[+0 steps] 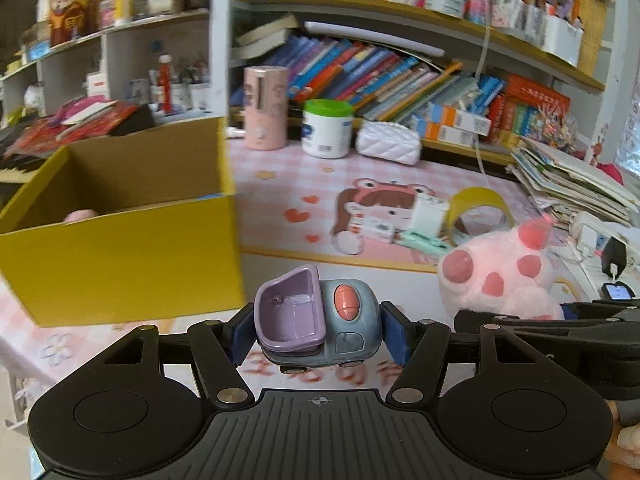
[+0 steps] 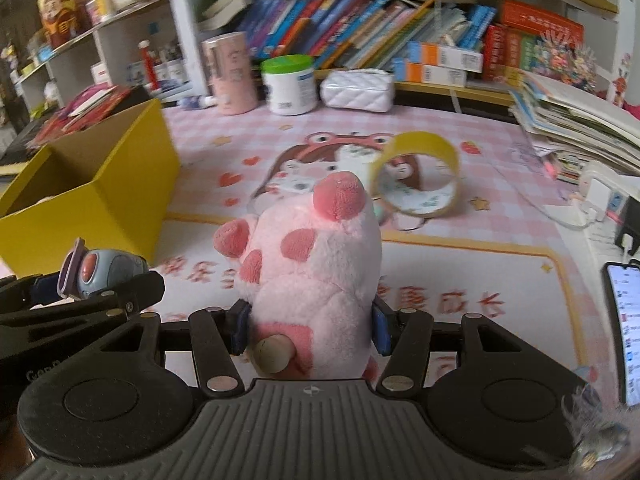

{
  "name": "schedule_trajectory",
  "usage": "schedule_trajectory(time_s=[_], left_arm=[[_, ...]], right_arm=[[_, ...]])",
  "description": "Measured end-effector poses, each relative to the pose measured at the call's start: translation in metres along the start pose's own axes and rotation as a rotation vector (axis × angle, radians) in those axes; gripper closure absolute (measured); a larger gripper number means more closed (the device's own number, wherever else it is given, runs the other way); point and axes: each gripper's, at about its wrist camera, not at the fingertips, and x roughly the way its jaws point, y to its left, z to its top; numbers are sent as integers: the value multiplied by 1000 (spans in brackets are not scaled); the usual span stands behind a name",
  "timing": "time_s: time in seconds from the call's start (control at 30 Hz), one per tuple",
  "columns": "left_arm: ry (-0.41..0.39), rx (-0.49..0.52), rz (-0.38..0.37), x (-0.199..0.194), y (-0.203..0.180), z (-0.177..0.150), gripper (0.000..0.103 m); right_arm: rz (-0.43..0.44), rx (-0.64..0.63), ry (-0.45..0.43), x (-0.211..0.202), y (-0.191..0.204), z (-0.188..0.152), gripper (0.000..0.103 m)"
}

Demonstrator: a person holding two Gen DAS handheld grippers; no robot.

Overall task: Organize objects
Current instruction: 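Carry the plush and the toy truck with both tools over the yellow box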

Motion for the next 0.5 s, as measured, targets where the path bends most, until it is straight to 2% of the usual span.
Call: schedule_trajectory(time_s=[0.5], left_arm=[[-33, -54, 71, -56, 81, -23, 39]], right_arm=[[72, -69, -4, -22, 96, -23, 50]])
